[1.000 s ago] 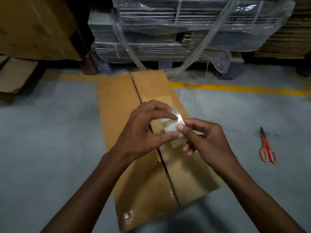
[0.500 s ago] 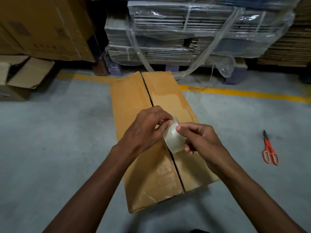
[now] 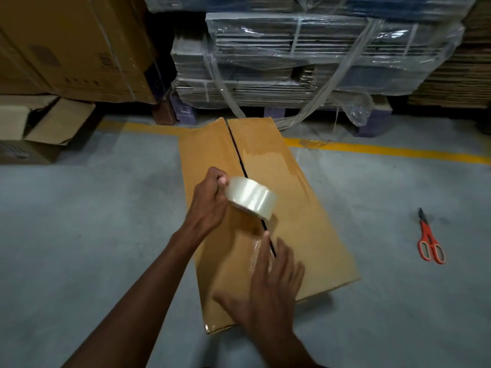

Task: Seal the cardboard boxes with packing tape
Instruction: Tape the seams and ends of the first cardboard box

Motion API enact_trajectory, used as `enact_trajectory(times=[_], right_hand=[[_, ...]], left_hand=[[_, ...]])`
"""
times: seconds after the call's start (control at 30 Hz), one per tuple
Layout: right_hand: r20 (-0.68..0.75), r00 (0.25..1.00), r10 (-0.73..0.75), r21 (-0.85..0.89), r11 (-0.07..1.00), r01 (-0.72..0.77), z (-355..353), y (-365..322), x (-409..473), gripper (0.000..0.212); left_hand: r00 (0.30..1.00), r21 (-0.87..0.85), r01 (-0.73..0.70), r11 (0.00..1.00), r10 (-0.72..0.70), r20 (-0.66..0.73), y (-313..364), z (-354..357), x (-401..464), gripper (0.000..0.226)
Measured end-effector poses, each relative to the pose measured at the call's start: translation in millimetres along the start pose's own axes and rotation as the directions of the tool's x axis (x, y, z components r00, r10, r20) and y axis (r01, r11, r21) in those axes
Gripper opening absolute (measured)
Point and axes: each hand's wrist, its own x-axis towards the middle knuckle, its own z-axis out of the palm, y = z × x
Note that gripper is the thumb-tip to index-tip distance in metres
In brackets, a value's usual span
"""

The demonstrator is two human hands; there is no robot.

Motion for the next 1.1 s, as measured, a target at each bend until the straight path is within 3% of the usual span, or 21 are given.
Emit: enact_trajectory(times=[0.2, 0.3, 0.5, 0.63, 0.77, 0.9, 0.97, 1.0, 1.07, 1.1], right_hand=[[0.166, 0.986, -0.002, -0.099, 0.995, 0.018, 32.3, -40.8, 7.3, 0.149], [0.238, 0.971, -0.02, -0.146, 0.988, 0.057, 43.5, -51.8, 15.9, 0.135], [0.33, 0.93, -0.162, -0.174, 0.958, 0.229, 31.6, 1.4, 23.3, 0.127], [0.457, 0.843, -0.283, -0.198, 0.892, 0.406, -1.4, 59.5, 13.3, 0.13], [0.582, 0.702, -0.411, -0.117, 0.812, 0.572, -31.7, 114.4, -6.2, 0.131], [0.658, 0.573, -0.488, -0.026, 0.746, 0.665, -54.6, 138.6, -11.7, 0.124], [0.641, 0.606, -0.47, 0.035, 0.807, 0.589, -69.4, 133.9, -1.6, 0.111], [0.558, 0.691, -0.46, 0.102, 0.864, 0.492, -77.6, 124.6, 7.6, 0.099], [0.225, 0.909, -0.35, 0.338, 0.903, 0.263, -86.7, 102.8, 36.9, 0.079], [0.063, 0.964, -0.259, 0.444, 0.872, 0.205, -86.5, 89.8, 53.4, 0.075]], left_hand=[[0.996, 0.071, 0.092, 0.993, -0.091, -0.021, -2.9, -9.6, 17.2, 0.016], [0.992, 0.06, 0.126, 0.99, -0.125, -0.012, -1.9, -5.3, 17.0, 0.015], [0.979, 0.02, 0.202, 0.979, -0.202, 0.021, 5.9, -5.2, 15.2, 0.019], [0.959, -0.09, 0.266, 0.96, -0.254, 0.127, 11.7, -3.5, 12.9, 0.028], [0.929, -0.236, 0.329, 0.914, -0.268, 0.255, 16.9, 2.9, 6.5, 0.02], [0.908, -0.278, 0.384, 0.881, -0.305, 0.287, 8.1, 1.6, 0.9, 0.024], [0.9, -0.291, 0.41, 0.864, -0.332, 0.282, 0.2, -3.4, -3.8, 0.026], [0.895, -0.304, 0.428, 0.851, -0.353, 0.273, -3.2, -6.7, -6.6, 0.028], [0.884, -0.326, 0.459, 0.827, -0.39, 0.257, -10.0, -14.6, -12.1, 0.03], [0.876, -0.331, 0.476, 0.815, -0.407, 0.258, -13.0, -19.2, -14.5, 0.031]])
